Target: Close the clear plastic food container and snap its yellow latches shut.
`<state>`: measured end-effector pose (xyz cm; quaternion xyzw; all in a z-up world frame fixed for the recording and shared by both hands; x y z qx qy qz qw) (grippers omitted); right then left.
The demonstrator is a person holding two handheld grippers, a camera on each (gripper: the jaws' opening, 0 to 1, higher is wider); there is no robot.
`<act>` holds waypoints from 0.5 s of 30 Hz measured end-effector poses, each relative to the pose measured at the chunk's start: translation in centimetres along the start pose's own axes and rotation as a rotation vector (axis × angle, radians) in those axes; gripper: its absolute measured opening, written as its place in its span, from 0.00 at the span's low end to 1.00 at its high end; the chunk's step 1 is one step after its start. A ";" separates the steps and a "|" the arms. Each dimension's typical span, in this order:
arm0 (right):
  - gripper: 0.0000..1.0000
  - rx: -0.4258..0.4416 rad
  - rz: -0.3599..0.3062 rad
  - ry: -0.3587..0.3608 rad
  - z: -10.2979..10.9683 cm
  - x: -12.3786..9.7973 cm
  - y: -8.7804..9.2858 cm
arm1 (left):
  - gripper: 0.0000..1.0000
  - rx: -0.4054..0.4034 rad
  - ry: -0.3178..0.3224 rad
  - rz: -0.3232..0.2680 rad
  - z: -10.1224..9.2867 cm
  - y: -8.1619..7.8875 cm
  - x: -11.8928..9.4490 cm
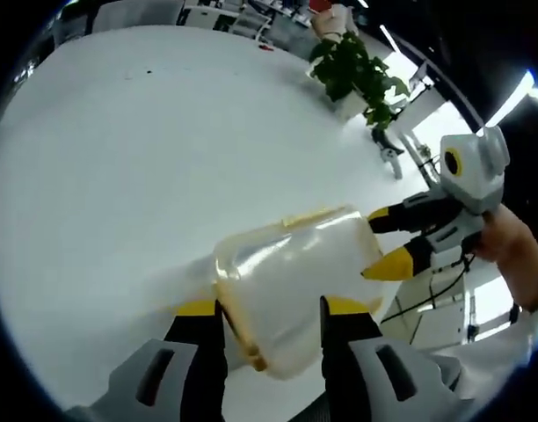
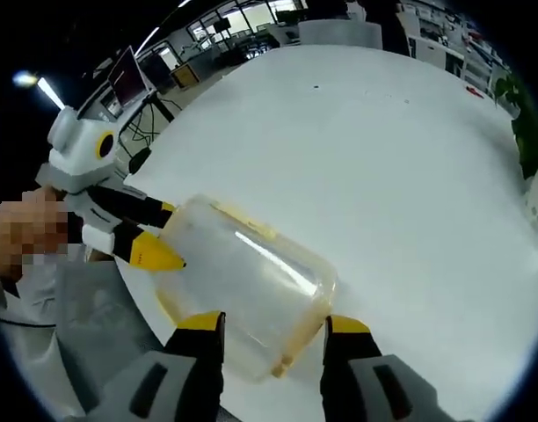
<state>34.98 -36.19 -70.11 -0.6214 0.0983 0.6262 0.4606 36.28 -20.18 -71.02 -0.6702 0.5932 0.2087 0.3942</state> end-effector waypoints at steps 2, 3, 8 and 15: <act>0.42 0.004 -0.002 -0.012 0.1 -0.2 0.1 | 0.41 0.015 -0.002 0.003 0.0 0.0 0.0; 0.42 0.007 -0.001 -0.019 0.1 -0.2 0.1 | 0.41 0.015 0.000 0.005 0.2 0.0 0.0; 0.43 0.016 -0.004 -0.015 -0.1 -0.3 0.1 | 0.42 0.007 -0.003 0.008 0.2 -0.2 -0.1; 0.47 0.021 -0.016 -0.037 -0.1 -0.3 0.3 | 0.44 0.020 0.007 0.008 0.3 -0.3 -0.4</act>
Point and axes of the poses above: the point that each gripper's makers call its tool centre point, and the gripper's own axes: x roughly forward along the fingers, z roughly to its left, y roughly out of its underside, the point moved 5 cm from there along -x, roughly backward along the fingers, and after that the axes turned 14 degrees about -x, right-handed, at the moved point
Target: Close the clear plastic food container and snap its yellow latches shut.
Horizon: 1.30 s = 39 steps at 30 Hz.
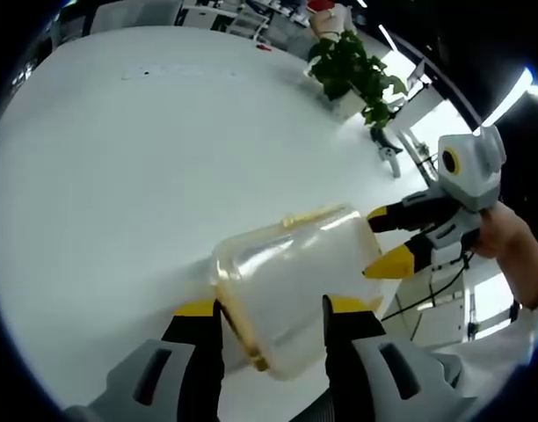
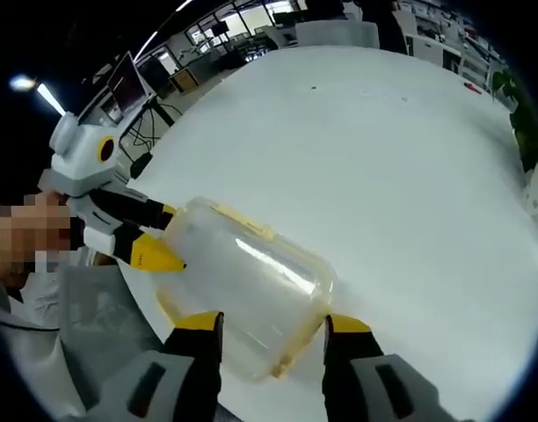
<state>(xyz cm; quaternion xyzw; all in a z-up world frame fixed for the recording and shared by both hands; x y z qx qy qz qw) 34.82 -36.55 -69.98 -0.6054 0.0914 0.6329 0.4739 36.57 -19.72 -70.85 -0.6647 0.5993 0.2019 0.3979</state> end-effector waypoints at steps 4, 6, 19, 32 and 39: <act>0.51 -0.035 -0.011 0.030 0.3 0.1 -0.2 | 0.45 0.019 0.006 0.004 -0.1 0.0 0.1; 0.50 -0.120 -0.008 0.057 0.3 -0.1 -0.5 | 0.45 0.047 0.009 0.013 -0.1 -0.1 0.0; 0.33 -0.405 0.006 0.048 1.3 -2.1 -1.5 | 0.37 0.244 -0.028 -0.039 1.2 -1.6 -3.9; 0.16 -0.676 -0.093 -0.056 4.4 -2.9 -4.2 | 0.31 0.643 0.103 -0.060 -3.8 -2.8 -4.7; 0.19 -0.721 -0.093 -0.075 4.6 -2.4 -4.7 | 0.23 0.781 0.170 0.008 -6.4 -1.6 -3.5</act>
Point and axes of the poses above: the point that each gripper's makers call its tool centre point, and the gripper's own axes: x roughly forward along the fingers, z roughly to its left, y roughly out of its underside, the point moved 5 cm from there along -x, roughly backward along the fingers, and after that the axes turned 14 degrees about -x, right-handed, at the moved point
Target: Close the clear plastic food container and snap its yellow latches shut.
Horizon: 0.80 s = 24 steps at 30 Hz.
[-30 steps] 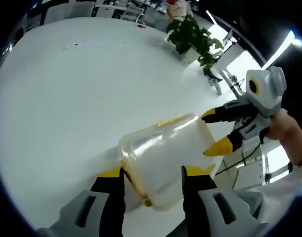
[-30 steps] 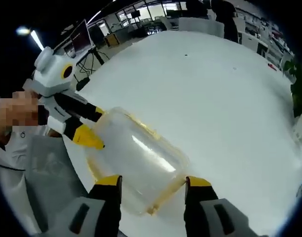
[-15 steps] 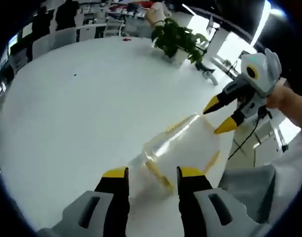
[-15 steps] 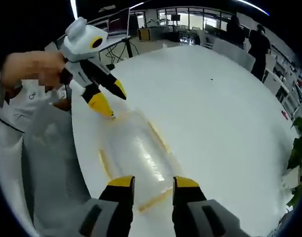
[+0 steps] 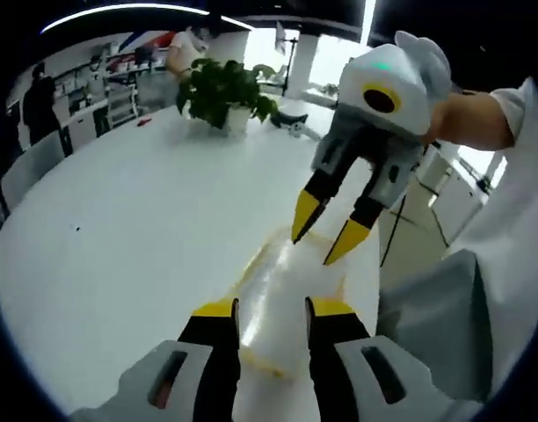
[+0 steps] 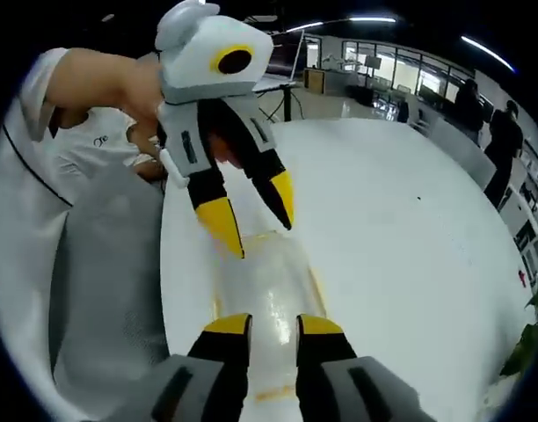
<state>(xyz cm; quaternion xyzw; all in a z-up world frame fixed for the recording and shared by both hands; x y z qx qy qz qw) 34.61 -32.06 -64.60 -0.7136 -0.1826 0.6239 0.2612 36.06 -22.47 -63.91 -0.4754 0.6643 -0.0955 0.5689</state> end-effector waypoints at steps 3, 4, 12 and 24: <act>0.19 -0.017 -0.007 -0.004 -0.1 0.1 -0.2 | 0.19 0.079 0.046 0.036 -1.1 0.1 0.6; 0.19 -0.025 -0.007 -0.007 -0.1 0.2 -0.2 | 0.19 0.099 0.044 0.051 -1.2 0.2 0.8; 0.18 -0.065 -0.015 -0.027 -0.3 1.1 -0.3 | 0.14 0.319 0.045 0.122 -2.0 0.2 2.2; 0.24 -0.113 0.025 -0.056 -0.5 2.4 0.1 | 0.15 0.385 0.074 0.188 -2.2 1.0 4.1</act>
Point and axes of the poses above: the point that each gripper's makers call its tool centre point, and the gripper's own axes: x roughly forward along the fingers, z roughly to its left, y roughly out of its underside, the point moved 5 cm from there along -x, roughly backward along the fingers, and after that the axes turned 14 degrees about -x, right-handed, at the moved point
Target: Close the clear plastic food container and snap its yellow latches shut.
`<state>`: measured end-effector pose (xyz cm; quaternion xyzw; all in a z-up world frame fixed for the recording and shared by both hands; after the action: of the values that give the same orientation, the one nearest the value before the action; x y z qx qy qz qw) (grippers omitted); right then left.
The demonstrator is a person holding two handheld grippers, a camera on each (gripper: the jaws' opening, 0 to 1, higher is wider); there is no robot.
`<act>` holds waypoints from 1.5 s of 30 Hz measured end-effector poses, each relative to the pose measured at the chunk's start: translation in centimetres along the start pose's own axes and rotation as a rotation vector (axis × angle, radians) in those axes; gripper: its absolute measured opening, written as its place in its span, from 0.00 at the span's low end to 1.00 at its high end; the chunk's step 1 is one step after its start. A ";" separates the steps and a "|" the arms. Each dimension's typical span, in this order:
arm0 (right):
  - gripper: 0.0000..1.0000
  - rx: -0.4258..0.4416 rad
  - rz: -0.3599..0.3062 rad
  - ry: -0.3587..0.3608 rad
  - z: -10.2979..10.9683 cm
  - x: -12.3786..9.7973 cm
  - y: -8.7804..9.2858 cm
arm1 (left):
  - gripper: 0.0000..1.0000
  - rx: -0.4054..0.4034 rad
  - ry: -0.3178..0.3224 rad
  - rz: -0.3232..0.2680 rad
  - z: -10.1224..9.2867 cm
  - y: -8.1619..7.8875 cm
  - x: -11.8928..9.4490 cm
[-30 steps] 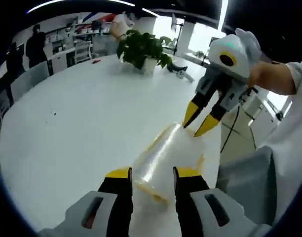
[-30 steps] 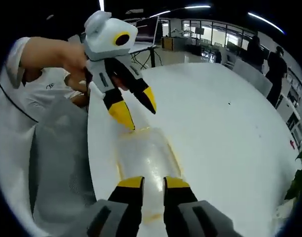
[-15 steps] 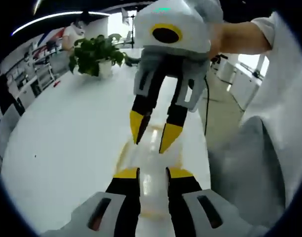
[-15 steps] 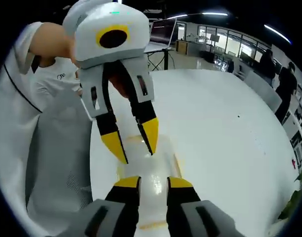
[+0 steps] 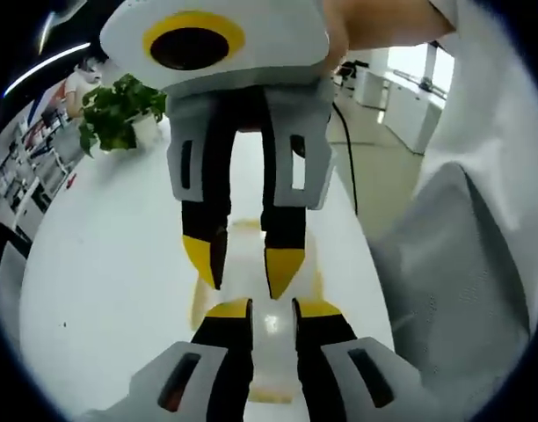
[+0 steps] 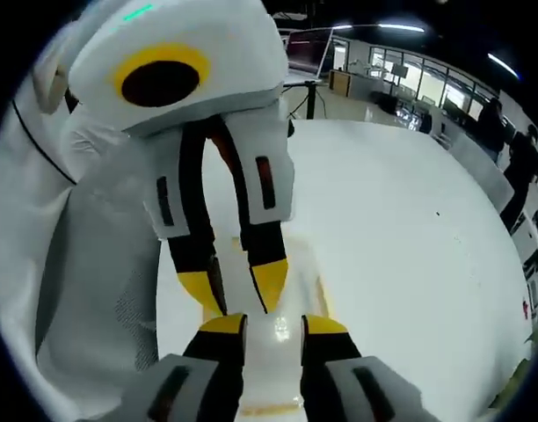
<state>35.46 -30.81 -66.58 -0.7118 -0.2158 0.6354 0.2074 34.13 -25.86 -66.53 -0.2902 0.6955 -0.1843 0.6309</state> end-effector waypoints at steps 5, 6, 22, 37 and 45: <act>0.25 -0.005 0.003 -0.023 -0.2 0.3 0.0 | 0.17 -0.022 0.006 -0.001 0.0 0.2 0.1; 0.26 -0.008 0.008 -0.027 -0.2 0.4 0.1 | 0.17 -0.021 0.005 0.002 0.0 0.3 0.2; 0.57 0.009 0.029 -0.119 -1.0 1.7 0.8 | 0.52 0.044 -0.061 0.033 -0.4 1.1 1.5; 0.55 -0.019 0.112 -0.188 -2.1 2.6 1.3 | 0.51 0.114 -0.108 0.048 -0.7 1.2 2.4; 0.54 -0.024 0.127 -0.221 -2.0 2.7 1.2 | 0.50 0.113 -0.098 0.059 -0.6 1.1 2.3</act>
<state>37.72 -30.28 -69.21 -0.6522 -0.1991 0.7192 0.1333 33.21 -26.55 -68.96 -0.2422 0.6605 -0.1903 0.6847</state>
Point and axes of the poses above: the point that each gripper's makers call its tool centre point, and the gripper's own axes: x roughly forward along the fingers, z roughly to its left, y roughly out of its underside, the point moved 5 cm from there along -x, roughly backward along the fingers, and after that the axes turned 14 degrees about -x, right-handed, at the moved point
